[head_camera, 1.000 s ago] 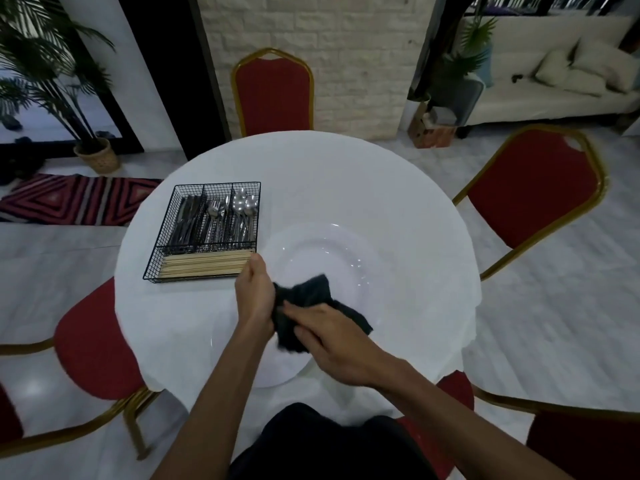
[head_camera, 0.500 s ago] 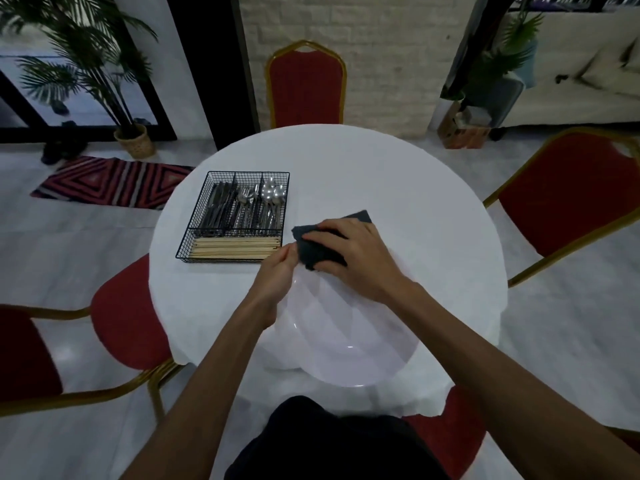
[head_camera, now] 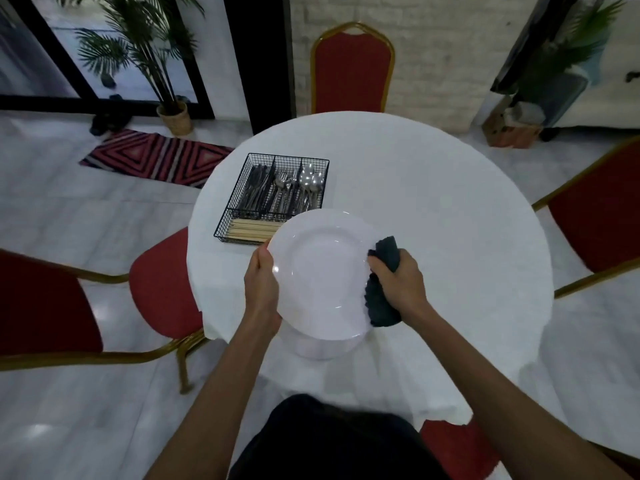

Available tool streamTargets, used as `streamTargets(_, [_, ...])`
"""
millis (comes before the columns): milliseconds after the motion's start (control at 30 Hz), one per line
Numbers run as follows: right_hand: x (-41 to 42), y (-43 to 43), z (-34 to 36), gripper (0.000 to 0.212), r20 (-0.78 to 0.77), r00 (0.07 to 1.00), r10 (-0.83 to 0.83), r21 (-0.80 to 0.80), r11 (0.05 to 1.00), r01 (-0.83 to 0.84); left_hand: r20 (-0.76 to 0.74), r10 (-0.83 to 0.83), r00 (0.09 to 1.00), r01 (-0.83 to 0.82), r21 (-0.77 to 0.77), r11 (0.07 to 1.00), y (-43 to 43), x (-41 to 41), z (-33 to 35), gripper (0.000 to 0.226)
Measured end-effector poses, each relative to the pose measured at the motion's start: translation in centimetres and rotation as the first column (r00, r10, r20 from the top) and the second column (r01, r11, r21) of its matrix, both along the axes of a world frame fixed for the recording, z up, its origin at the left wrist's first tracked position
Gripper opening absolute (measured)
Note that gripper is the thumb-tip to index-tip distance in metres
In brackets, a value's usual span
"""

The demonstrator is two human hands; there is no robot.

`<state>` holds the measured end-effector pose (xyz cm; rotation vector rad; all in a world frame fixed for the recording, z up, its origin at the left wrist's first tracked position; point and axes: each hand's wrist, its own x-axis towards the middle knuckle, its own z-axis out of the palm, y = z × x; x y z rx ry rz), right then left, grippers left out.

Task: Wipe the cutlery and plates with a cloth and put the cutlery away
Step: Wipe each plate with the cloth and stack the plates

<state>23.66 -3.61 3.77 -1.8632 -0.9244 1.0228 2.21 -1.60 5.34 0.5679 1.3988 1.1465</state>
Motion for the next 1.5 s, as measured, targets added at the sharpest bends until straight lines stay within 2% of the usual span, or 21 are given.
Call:
streamTargets(100, [1.7,2.1,2.3,0.026,0.153,0.956,0.251,0.015,0.966,-0.256,0.056,-0.213,0.975,0.216,-0.061,0.974,2.1,-2.8,-0.2,0.028])
streamTargets(200, [1.5,3.6,4.8,0.026,0.296,0.804,0.516,-0.053,0.849,-0.526,-0.129,-0.506,0.853,0.502,-0.063,0.862,3.8,-3.5,1.3,0.026])
streamTargets(267, [0.5,4.2,5.5,0.029,0.352,0.751,0.558,-0.057,0.814,-0.578,-0.271,-0.585,0.765,0.597,-0.044,0.801,4.2,-3.1,2.0,0.022])
streamTargets(367, [-0.3,4.6,5.1,0.027,0.327,0.849,0.415,0.056,0.889,-0.455,-0.327,-0.471,0.819,0.515,0.057,0.855,4.5,-3.0,2.7,0.022])
streamTargets(400, [-0.6,4.5,4.7,0.027,0.290,0.903,0.317,0.108,0.927,-0.360,-0.295,-0.405,0.865,0.446,0.086,0.891,4.8,-3.1,2.5,0.022])
streamTargets(467, [-1.8,3.9,3.0,0.028,0.154,0.987,0.046,0.203,0.976,-0.077,-0.149,-0.187,0.971,0.205,0.110,0.973,5.3,-2.7,2.2,0.023])
streamTargets(533, [-4.2,2.8,0.7,0.028,-0.044,0.984,-0.174,0.141,0.974,0.178,-0.024,0.024,0.999,-0.022,0.089,0.996,5.1,-1.6,1.6,0.030])
streamTargets(600, [-5.9,1.7,-1.4,0.027,-0.198,0.943,-0.267,-0.002,0.962,0.272,0.006,0.069,0.998,-0.069,0.050,0.996,4.2,-0.6,0.9,0.034])
streamTargets(633, [-5.7,1.3,-2.2,0.027,-0.219,0.938,-0.267,-0.034,0.963,0.266,0.032,0.045,0.998,-0.045,0.018,0.999,3.9,-0.4,0.6,0.029])
streamTargets(700, [-3.8,1.3,-2.6,0.028,-0.209,0.957,-0.203,-0.027,0.979,0.202,0.090,-0.045,0.995,0.046,-0.019,0.999,4.0,-1.2,0.0,0.021])
streamTargets(800, [0.2,1.9,-1.2,0.022,-0.075,0.996,0.045,-0.001,0.999,-0.046,-0.013,-0.284,0.959,0.283,-0.022,0.959,6.0,-3.8,-0.4,0.026])
streamTargets(833, [1.0,2.0,-0.4,0.020,-0.047,0.982,0.181,-0.005,0.983,-0.182,-0.064,-0.393,0.917,0.392,-0.032,0.920,6.4,-4.2,-0.1,0.027])
streamTargets(900, [1.5,2.2,1.5,0.019,0.004,0.893,0.449,-0.059,0.892,-0.448,-0.170,-0.590,0.790,0.583,-0.092,0.807,6.4,-3.7,0.6,0.030])
streamTargets(967, [1.3,2.9,2.6,0.018,0.114,0.813,0.571,-0.130,0.820,-0.558,-0.198,-0.669,0.716,0.663,-0.108,0.741,5.7,-2.9,1.0,0.031])
streamTargets(1033, [1.0,3.5,2.6,0.019,0.142,0.876,0.461,-0.068,0.888,-0.456,-0.187,-0.609,0.771,0.613,-0.043,0.789,5.4,-2.3,1.1,0.026])
streamTargets(1100, [0.2,3.2,1.5,0.024,0.088,0.981,0.173,0.048,0.983,-0.177,-0.193,-0.432,0.881,0.443,0.017,0.896,5.5,-1.9,0.7,0.024])
streamTargets(1167, [-1.2,1.8,-0.1,0.028,0.067,0.995,-0.069,0.073,0.995,0.064,-0.153,-0.201,0.968,0.208,0.036,0.977,5.8,-1.3,0.1,0.026])
streamTargets(1200, [-1.9,1.1,-1.0,0.030,0.060,0.991,-0.116,0.044,0.993,0.113,-0.136,-0.111,0.984,0.117,0.041,0.992,5.8,-1.0,-0.5,0.028])
streamTargets(1267, [-2.3,0.3,-2.8,0.034,0.085,0.992,-0.094,-0.033,0.995,0.097,-0.182,-0.051,0.982,0.061,0.051,0.997,5.3,-0.9,-2.1,0.031])
streamTargets(1367, [-0.9,0.6,-4.1,0.038,0.231,0.970,0.078,-0.155,0.987,-0.043,-0.266,-0.055,0.962,0.062,0.017,0.998,3.3,-1.6,-4.8,0.035])
streamTargets(1500, [-0.9,0.8,-5.3,0.036,0.330,0.929,0.168,-0.219,0.971,-0.098,-0.457,-0.120,0.881,0.109,-0.050,0.993,1.6,-2.5,-8.1,0.042])
